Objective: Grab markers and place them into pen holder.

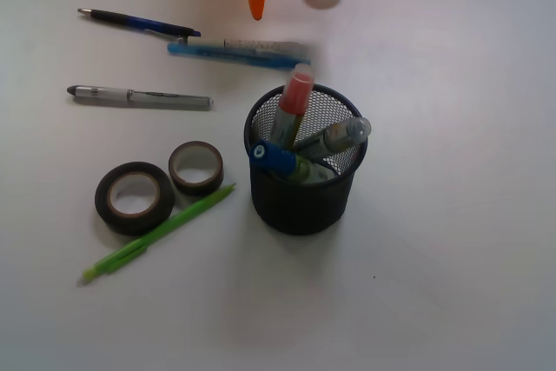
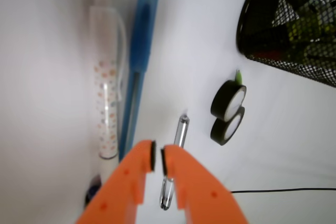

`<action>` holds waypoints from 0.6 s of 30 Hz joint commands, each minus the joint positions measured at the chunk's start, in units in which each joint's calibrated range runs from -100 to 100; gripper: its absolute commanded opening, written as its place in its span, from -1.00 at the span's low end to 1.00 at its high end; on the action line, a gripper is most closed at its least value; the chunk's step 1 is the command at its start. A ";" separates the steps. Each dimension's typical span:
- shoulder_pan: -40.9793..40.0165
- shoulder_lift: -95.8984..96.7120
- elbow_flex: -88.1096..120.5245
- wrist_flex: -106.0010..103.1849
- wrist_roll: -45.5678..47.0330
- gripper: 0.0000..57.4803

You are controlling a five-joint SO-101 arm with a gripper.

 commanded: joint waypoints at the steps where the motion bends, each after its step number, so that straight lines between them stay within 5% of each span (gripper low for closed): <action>1: -0.15 -0.77 -2.67 0.78 0.29 0.20; 5: -0.15 -0.68 -2.86 0.78 0.49 0.40; 18: -0.08 -0.68 -2.67 0.78 0.29 0.40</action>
